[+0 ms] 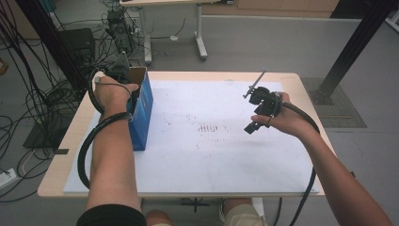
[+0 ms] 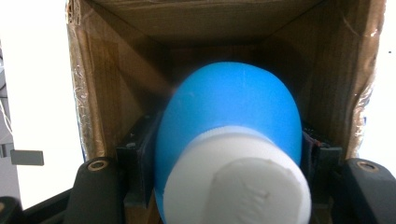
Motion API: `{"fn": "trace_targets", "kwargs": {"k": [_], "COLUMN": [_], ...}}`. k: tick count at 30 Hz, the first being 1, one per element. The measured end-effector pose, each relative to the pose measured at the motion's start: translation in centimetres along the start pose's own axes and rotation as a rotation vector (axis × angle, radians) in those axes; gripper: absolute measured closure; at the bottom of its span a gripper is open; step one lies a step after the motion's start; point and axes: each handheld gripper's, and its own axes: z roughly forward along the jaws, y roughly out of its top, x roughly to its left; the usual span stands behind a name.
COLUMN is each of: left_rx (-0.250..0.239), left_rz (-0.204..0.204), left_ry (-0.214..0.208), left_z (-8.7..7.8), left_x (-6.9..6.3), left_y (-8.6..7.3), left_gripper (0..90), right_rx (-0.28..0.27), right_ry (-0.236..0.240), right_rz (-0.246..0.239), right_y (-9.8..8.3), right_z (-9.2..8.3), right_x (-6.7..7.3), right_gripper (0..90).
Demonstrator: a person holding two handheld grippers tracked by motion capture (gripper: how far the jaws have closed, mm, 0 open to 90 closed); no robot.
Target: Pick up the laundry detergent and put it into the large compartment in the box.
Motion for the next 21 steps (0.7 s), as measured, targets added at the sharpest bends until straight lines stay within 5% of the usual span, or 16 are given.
{"fn": "trace_targets", "kwargs": {"k": [21], "left_rx": [0.002], "left_rz": [0.000], "left_ry": [-0.004], "left_z": [0.01], "left_x": [0.06], "left_y": [0.10], "left_gripper": [35.9], "right_rx": [-0.002], "right_ry": [0.000], "right_rz": [-0.005], "right_y": [0.25], "right_z": [0.07], "right_x": [0.03], "right_gripper": [7.5]}}
